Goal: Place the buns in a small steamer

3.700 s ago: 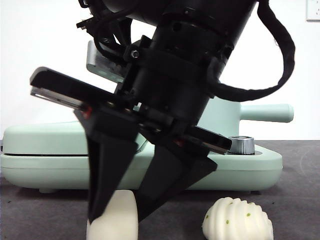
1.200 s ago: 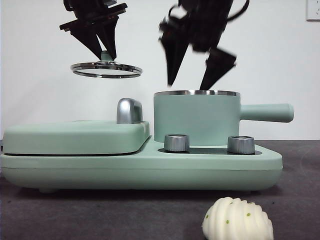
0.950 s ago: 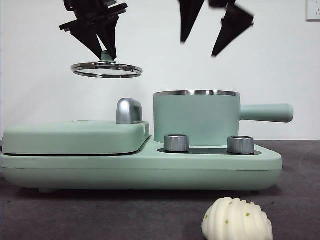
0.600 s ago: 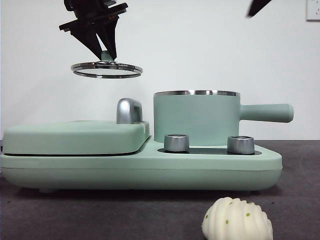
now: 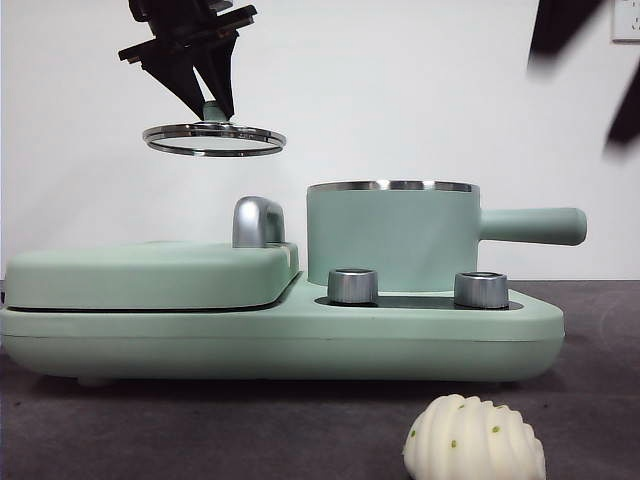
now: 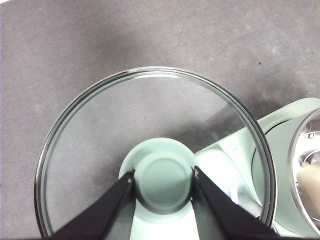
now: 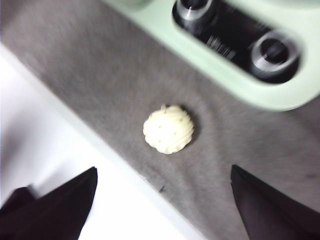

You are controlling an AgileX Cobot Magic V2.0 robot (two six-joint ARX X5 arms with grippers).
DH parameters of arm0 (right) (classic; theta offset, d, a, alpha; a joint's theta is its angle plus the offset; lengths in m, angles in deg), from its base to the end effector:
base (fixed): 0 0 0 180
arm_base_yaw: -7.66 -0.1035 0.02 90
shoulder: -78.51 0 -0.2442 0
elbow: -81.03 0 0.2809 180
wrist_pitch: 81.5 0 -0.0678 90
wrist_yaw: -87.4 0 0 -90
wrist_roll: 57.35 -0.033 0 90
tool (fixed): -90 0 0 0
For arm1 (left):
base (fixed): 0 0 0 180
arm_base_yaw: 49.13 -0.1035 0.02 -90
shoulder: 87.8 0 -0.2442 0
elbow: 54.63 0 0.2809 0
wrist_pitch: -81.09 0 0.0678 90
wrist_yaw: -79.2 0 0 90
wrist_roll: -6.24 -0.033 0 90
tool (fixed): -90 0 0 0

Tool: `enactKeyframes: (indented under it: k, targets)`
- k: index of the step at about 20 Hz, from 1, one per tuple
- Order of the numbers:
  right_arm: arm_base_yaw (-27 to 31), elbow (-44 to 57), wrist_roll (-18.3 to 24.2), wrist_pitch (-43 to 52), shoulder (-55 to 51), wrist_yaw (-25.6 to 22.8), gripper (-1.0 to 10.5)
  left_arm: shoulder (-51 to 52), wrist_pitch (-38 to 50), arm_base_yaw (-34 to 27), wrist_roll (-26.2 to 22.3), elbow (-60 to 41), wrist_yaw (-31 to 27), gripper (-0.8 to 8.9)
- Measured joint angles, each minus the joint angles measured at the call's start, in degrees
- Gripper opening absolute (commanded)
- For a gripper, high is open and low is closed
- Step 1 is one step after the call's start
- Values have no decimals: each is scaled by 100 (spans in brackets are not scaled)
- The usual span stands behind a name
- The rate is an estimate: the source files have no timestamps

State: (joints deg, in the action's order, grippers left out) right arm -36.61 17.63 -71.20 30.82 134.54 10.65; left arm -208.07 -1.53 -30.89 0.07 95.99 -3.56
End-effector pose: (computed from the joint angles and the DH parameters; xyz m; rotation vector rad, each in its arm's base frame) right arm 0.1463 0.1531 0.2553 -0.0910 1.1516 0.7696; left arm 0.4233 -0.1439 0.3768 0.1866 0.8927 -0.4625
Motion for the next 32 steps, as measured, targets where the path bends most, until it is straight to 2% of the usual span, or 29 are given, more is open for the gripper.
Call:
enactKeyframes:
  k: [2,5,8,13,16,21,25,29,32]
  targets:
    - [-341,763,-269,831,168,-17,424,0,0,4,9,0,0,89]
    - [-699,1388,-557,1818,509,-328,424,0,0,20,22,0,0,89]
    - [-828,1427,-636,2245,922,-595,424,0,0,22,22,0,0,89]
    - [-831,1427,-634,2726,1631,-619,412,0,0,22,22,0,0,89]
    - [-831,1427,-629,2747,1816,-619,166,0,0,22,22,0,-2,89]
    - [-831,1427,-573,2815,1816,-577,135,0,0,22,22,0,-2,89]
    - [-789,896,-570,2179,1816,-549,135,0,0,22,22,0,0,89]
    - [-529,-785,-501,872,1814,-555,135,0,0,22,22,0,0,89]
    - [-7,-2170,-225,-96,1963,-560,136,0,0,22,24,0,0,89]
